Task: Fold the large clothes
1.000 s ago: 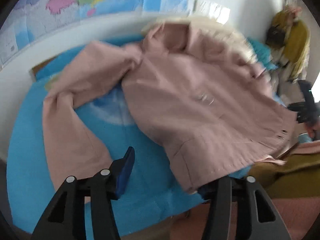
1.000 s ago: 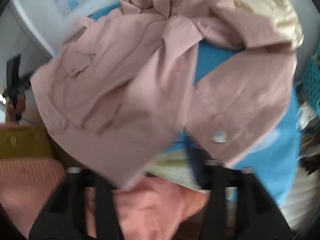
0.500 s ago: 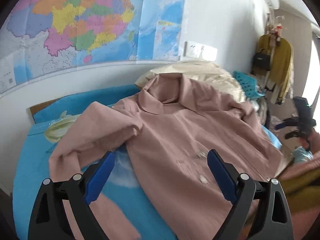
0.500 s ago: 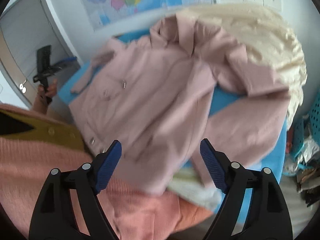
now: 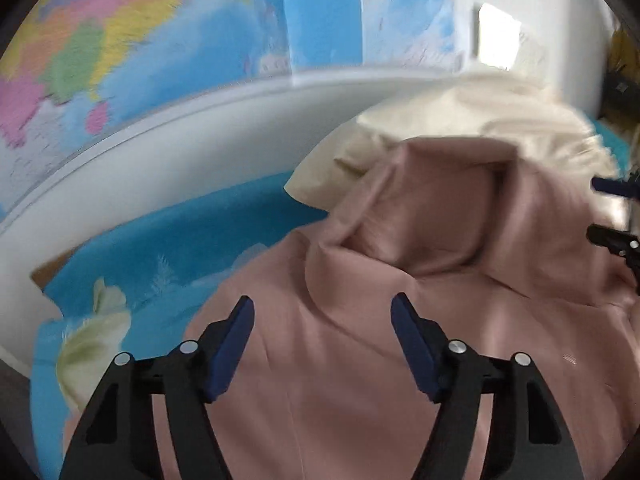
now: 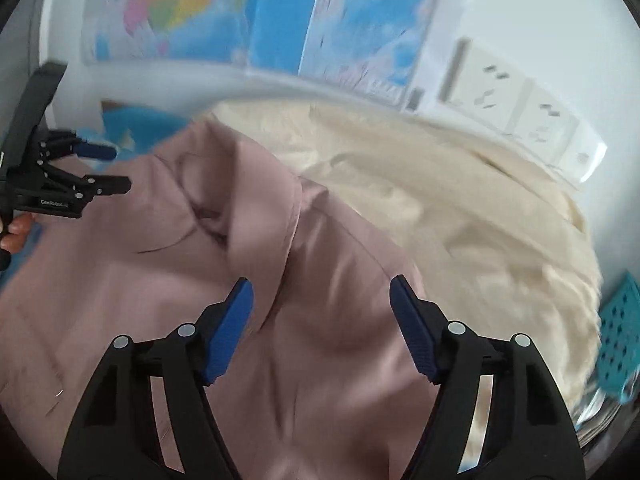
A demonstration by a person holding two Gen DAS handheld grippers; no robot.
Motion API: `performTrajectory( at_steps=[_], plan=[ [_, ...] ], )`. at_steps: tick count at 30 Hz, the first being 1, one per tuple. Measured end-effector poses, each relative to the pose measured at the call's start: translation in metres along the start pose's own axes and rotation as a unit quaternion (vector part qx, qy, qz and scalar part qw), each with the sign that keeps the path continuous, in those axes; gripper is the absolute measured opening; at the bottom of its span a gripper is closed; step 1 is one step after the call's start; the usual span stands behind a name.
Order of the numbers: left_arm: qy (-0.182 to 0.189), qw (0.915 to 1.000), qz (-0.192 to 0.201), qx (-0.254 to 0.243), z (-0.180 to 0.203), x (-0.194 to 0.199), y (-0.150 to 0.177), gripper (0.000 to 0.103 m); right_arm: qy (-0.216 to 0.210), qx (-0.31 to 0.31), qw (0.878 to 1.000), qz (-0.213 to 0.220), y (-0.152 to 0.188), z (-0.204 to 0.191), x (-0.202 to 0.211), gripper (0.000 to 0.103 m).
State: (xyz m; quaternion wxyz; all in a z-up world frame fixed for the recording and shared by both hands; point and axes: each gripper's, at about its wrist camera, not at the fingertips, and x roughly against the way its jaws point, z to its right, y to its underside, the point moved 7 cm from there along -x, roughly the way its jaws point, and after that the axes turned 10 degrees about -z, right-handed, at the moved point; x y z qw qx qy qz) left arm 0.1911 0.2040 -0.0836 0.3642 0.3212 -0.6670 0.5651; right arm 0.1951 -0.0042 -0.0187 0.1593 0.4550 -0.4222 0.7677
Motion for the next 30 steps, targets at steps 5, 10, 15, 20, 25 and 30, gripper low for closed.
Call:
performTrajectory(
  at_steps=[5, 10, 15, 20, 25, 30],
  plan=[
    [0.019, 0.9987, -0.047, 0.008, -0.003, -0.048, -0.027, 0.018, 0.045, 0.036, 0.998, -0.036, -0.019, 0.008, -0.047, 0.048],
    [0.076, 0.9967, 0.009, 0.027, -0.011, -0.02, -0.054, 0.007, -0.024, -0.002, 1.0, -0.007, -0.042, 0.036, -0.025, 0.002],
    [0.113, 0.9915, 0.033, 0.055, -0.022, -0.023, -0.065, 0.014, -0.066, -0.093, 0.993, 0.014, -0.047, 0.082, -0.025, 0.002],
    [0.095, 0.9936, 0.014, 0.06, -0.017, -0.044, -0.052, 0.045, -0.068, -0.119, 0.99, -0.021, -0.03, 0.085, -0.057, 0.005],
    [0.093, 0.9914, 0.071, 0.057, -0.023, 0.003, -0.038, 0.066, -0.07, -0.147, 0.986, 0.041, 0.0, 0.123, 0.017, 0.062],
    [0.104, 0.988, 0.111, 0.028, -0.013, 0.056, -0.012, 0.077, -0.04, -0.183, 0.981, 0.044, 0.092, 0.158, 0.087, 0.081]
  ],
)
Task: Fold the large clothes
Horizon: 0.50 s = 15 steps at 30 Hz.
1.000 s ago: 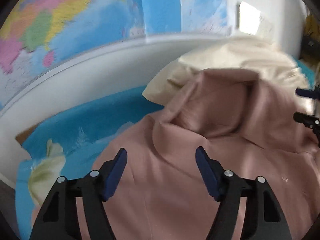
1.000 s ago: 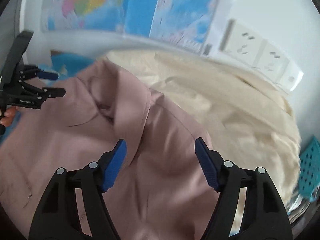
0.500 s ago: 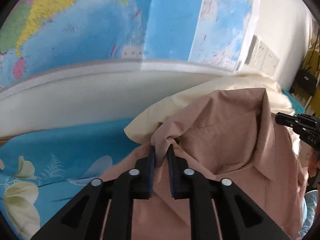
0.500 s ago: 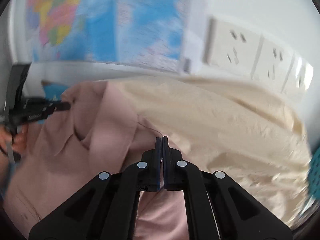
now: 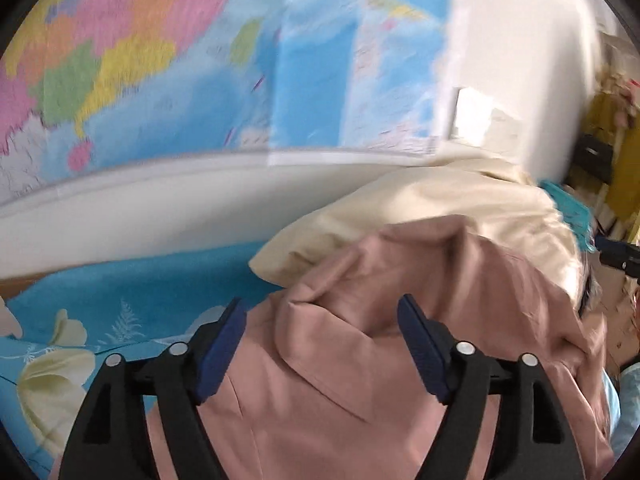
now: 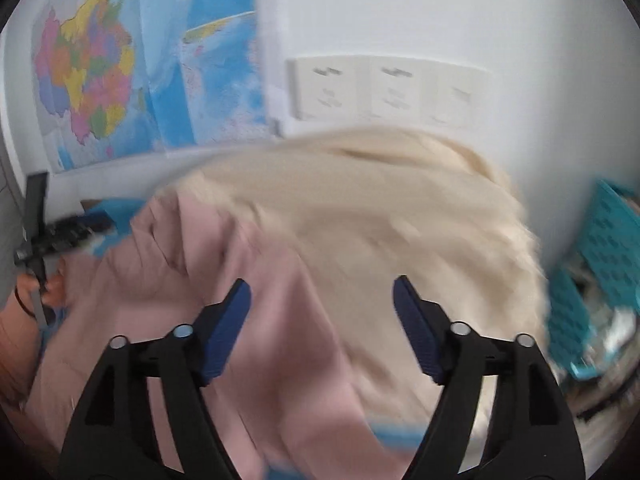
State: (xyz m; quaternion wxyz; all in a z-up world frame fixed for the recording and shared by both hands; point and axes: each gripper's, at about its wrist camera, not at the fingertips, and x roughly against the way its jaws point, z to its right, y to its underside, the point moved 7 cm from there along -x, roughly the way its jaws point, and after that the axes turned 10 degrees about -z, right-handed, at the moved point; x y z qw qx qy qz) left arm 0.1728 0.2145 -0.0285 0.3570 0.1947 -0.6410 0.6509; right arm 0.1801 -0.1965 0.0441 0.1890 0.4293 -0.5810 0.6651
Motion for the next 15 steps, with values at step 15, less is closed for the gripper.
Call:
performTrajectory(
  at_steps=[15],
  plan=[
    [0.076, 0.9922, -0.06, -0.078, 0.134, 0.023, 0.078, 0.078, -0.036, -0.121, 0.984, -0.126, 0.204, 0.017, -0.008, 0.054]
  ],
)
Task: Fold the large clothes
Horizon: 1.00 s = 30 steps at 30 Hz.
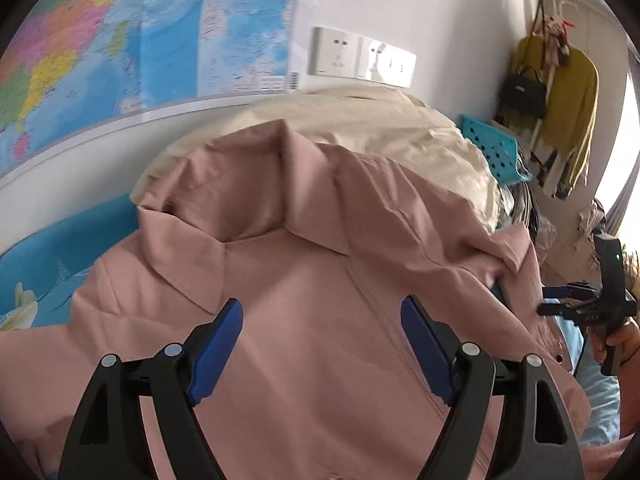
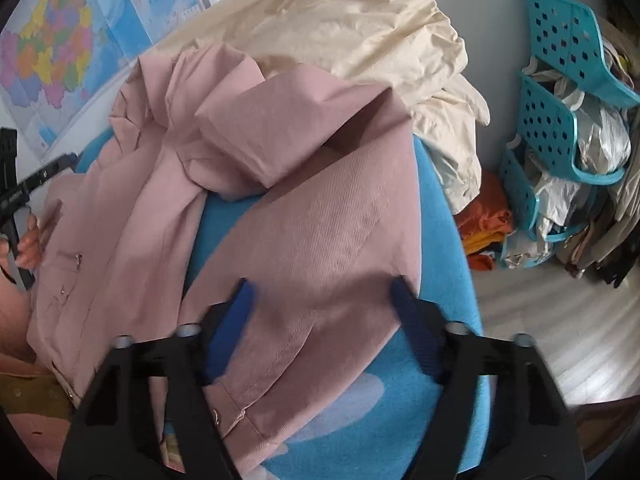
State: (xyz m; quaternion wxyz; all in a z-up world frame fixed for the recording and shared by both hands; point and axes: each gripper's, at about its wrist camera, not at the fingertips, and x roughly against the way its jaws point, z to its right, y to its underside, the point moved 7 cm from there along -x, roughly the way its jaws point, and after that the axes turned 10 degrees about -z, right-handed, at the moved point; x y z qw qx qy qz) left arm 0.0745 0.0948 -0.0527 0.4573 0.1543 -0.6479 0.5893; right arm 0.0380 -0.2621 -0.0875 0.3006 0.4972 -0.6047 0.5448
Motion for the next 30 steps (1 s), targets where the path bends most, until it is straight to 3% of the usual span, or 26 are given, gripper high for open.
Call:
performTrajectory(
  at_steps=[3, 7, 15, 19, 23, 26, 30],
  plan=[
    [0.004, 0.9999, 0.001, -0.01, 0.014, 0.003, 0.004, 0.078, -0.02, -0.008, 1.0, 0.001, 0.0, 0.0, -0.001, 0.018],
    [0.0, 0.9998, 0.004, -0.019, 0.024, 0.006, 0.005, 0.078, -0.032, -0.001, 0.999, 0.004, -0.004, -0.004, 0.007, 0.006],
    [0.002, 0.9996, 0.007, -0.029, 0.026, 0.011, 0.007, 0.078, -0.102, 0.018, 0.992, 0.065, -0.038, -0.035, 0.089, 0.004],
    [0.019, 0.9994, 0.012, -0.026, 0.02, 0.017, 0.007, 0.079, -0.17, 0.044, 0.978, 0.111, -0.071, -0.076, 0.145, 0.004],
    [0.029, 0.9994, 0.021, -0.002, -0.003, 0.029, 0.008, 0.079, -0.231, 0.105, 0.958, 0.135, -0.103, -0.148, 0.18, 0.004],
    [0.046, 0.9979, 0.034, 0.031, -0.03, 0.044, 0.011, 0.079, -0.268, 0.157, 0.942, 0.124, -0.117, -0.208, 0.175, 0.004],
    [0.039, 0.9953, 0.056, 0.07, -0.068, 0.068, 0.023, 0.079, -0.303, 0.213, 0.927, 0.061, -0.125, -0.284, 0.121, 0.004]
  ],
)
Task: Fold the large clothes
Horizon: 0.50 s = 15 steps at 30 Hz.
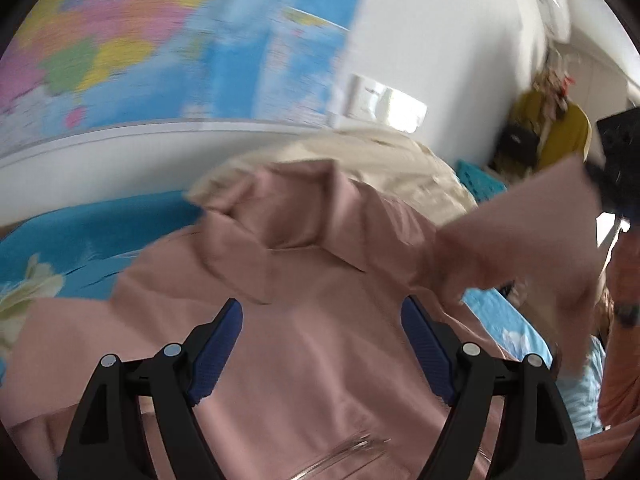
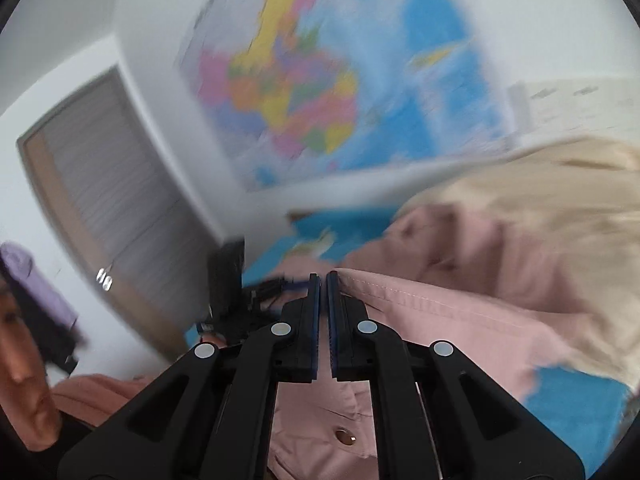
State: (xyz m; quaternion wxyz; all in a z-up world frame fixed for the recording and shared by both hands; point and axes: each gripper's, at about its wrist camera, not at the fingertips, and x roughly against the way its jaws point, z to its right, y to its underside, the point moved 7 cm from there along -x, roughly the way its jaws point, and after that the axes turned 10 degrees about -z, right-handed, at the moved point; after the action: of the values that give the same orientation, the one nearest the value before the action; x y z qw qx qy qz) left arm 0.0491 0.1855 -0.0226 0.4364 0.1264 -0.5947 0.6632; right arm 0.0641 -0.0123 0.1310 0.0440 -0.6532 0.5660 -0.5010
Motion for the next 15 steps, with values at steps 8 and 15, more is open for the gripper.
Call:
performTrajectory(
  at_steps=[8, 15],
  plan=[
    [-0.024, 0.9985, 0.004, 0.05, -0.06, 0.029, 0.022, 0.082, -0.033, -0.044, 0.988, -0.143, 0.018, 0.021, -0.171, 0.019],
    [-0.016, 0.9989, -0.045, -0.003, -0.037, -0.003, 0.04, 0.084, 0.021, -0.021, 0.986, -0.162, 0.044, 0.038, -0.16, 0.06]
  ],
)
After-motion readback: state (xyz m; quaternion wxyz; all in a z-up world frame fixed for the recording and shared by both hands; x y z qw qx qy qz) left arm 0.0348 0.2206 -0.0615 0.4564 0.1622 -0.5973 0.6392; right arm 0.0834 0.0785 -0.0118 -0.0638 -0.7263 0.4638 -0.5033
